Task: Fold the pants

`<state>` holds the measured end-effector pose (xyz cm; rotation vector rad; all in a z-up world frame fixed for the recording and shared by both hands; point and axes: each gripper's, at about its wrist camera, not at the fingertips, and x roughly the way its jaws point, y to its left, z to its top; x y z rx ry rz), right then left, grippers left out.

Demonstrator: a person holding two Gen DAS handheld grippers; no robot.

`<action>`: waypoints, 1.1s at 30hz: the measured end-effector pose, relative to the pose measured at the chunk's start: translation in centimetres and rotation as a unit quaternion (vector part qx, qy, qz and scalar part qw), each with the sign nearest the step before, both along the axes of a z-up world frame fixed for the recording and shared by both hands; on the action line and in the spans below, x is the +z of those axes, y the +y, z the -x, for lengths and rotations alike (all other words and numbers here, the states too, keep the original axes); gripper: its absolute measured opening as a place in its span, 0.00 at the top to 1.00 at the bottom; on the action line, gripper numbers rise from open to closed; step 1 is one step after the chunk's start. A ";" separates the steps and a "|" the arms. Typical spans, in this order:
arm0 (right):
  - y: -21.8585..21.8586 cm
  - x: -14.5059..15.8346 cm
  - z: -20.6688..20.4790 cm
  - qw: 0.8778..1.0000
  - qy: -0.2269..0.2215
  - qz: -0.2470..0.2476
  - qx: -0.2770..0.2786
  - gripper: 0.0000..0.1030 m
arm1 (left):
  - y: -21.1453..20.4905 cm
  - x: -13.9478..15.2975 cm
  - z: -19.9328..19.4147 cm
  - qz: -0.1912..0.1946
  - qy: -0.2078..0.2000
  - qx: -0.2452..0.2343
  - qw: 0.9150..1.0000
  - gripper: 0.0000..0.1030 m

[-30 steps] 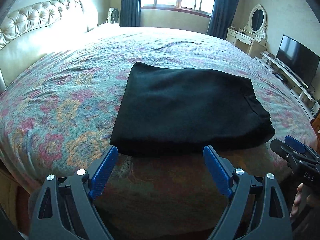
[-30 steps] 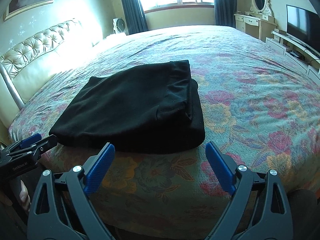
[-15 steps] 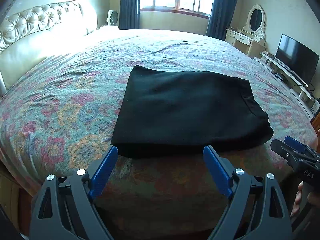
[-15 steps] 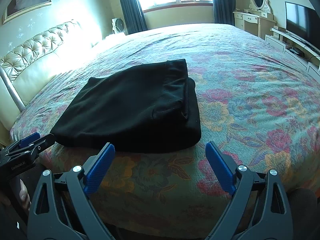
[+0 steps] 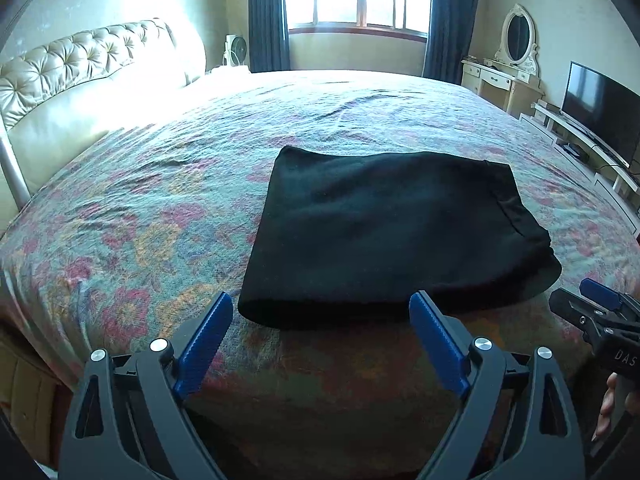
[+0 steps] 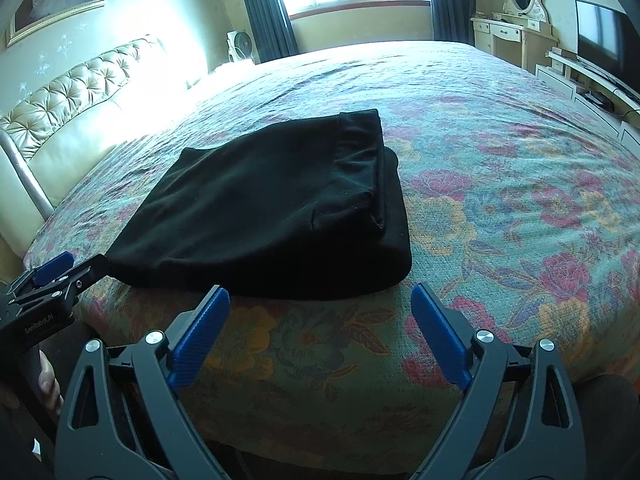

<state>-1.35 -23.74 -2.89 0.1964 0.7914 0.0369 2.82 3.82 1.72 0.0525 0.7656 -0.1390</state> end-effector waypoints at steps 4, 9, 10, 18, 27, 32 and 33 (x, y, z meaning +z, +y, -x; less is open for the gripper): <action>0.1 -0.2 0.0 1.000 0.003 0.000 0.003 0.10 | -0.1 0.1 0.1 -0.003 -0.003 0.006 1.000 0.13; 0.2 -0.4 -0.1 1.000 0.007 -0.001 0.003 0.10 | -0.5 0.4 0.1 -0.021 -0.014 0.011 1.000 0.13; 0.1 -0.4 -0.1 1.000 0.008 -0.002 0.004 0.10 | -0.5 0.4 0.1 -0.018 -0.013 0.008 1.000 0.13; 0.1 -0.6 -0.2 1.000 0.012 -0.004 0.005 0.10 | -0.6 0.6 0.5 -0.017 -0.018 0.013 1.000 0.13; 0.3 -1.0 -0.2 1.000 0.017 -0.008 0.008 0.10 | -0.4 1.0 0.9 -0.006 0.004 0.015 1.000 0.13; 0.4 -1.0 -0.1 1.000 0.016 -0.008 0.009 0.10 | -1.0 1.2 1.3 -0.033 -0.013 0.009 0.999 0.13; 0.3 -0.9 -0.1 1.000 0.015 -0.009 0.008 0.10 | -0.9 1.3 1.2 -0.029 -0.010 0.010 0.999 0.13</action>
